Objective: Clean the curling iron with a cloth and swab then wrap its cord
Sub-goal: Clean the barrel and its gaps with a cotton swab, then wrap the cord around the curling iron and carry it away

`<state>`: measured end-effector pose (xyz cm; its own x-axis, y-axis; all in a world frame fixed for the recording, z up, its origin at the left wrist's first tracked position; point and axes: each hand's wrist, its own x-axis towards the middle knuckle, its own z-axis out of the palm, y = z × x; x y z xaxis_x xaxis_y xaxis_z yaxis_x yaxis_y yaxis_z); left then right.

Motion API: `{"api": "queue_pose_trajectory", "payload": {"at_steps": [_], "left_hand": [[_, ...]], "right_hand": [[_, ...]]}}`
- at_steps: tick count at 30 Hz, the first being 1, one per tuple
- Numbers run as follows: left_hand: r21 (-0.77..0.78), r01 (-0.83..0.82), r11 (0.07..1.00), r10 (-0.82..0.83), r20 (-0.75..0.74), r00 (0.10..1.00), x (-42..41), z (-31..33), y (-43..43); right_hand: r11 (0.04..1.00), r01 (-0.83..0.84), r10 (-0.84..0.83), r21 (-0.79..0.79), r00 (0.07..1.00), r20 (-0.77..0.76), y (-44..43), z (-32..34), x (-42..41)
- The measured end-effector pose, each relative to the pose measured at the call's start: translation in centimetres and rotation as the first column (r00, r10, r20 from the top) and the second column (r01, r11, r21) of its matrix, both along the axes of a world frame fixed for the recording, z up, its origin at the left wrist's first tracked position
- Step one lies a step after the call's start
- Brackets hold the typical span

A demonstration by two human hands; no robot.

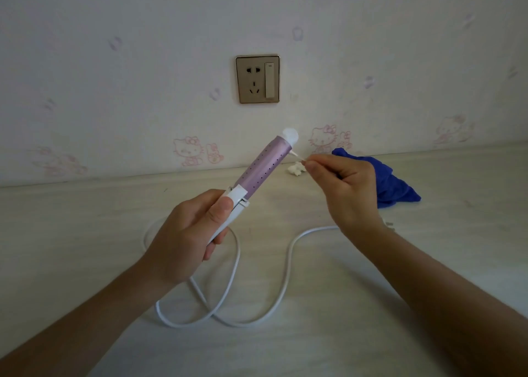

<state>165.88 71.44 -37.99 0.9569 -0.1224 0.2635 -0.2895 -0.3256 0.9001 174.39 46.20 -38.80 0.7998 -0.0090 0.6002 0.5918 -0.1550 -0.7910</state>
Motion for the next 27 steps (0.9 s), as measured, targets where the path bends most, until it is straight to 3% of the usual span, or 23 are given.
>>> {"api": "queue_pose_trajectory", "payload": {"at_steps": [4, 7, 9, 12, 14, 16, 18, 21, 24, 27], "left_hand": [[0.137, -0.007, 0.991, 0.002, 0.037, 0.999, -1.2, 0.0, 0.5], [0.236, -0.008, 0.972, -0.007, 0.063, 0.998, -2.2, -0.4, 1.3], [0.305, -0.023, 0.952, -0.002, 0.082, 0.997, -2.8, -0.8, 1.7], [0.379, -0.044, 0.925, 0.007, 0.099, 0.995, -3.4, -1.3, 2.1], [0.397, -0.046, 0.917, 0.003, 0.109, 0.994, -3.5, -1.4, 2.0], [0.409, -0.051, 0.911, 0.002, 0.119, 0.993, -3.7, -1.4, 1.8], [0.411, -0.048, 0.91, 0.0, 0.118, 0.993, -3.7, -1.6, 1.5], [0.438, -0.057, 0.897, 0.01, 0.11, 0.994, -3.8, -1.7, 1.3], [0.458, -0.064, 0.887, 0.023, 0.095, 0.995, -3.8, -1.7, 1.3], [0.481, -0.058, 0.875, 0.031, 0.064, 0.997, -3.9, -1.3, 1.1]], "right_hand": [[0.981, -0.031, 0.016, -0.191, 0.997, -0.075, -1.6, -0.4, -1.7], [0.899, -0.059, -0.021, -0.435, 0.984, -0.177, -4.5, -2.1, -4.4], [0.815, -0.064, -0.088, -0.575, 0.968, -0.233, -7.0, -3.3, -6.7], [0.662, -0.042, -0.153, -0.749, 0.97, -0.189, -10.4, -3.8, -9.5], [0.507, -0.089, -0.156, -0.857, 0.969, -0.193, -11.4, -3.5, -10.6], [0.362, -0.17, -0.141, -0.917, 0.962, -0.234, -11.7, -3.3, -11.1], [0.305, -0.24, -0.129, -0.922, 0.948, -0.289, -11.6, -3.4, -11.2], [0.268, -0.267, -0.112, -0.926, 0.946, -0.305, -11.5, -3.7, -11.2], [0.3, -0.254, -0.102, -0.92, 0.95, -0.295, -11.6, -3.6, -11.1], [0.502, -0.183, -0.125, -0.845, 0.952, -0.28, -11.0, -3.2, -11.6]]}}
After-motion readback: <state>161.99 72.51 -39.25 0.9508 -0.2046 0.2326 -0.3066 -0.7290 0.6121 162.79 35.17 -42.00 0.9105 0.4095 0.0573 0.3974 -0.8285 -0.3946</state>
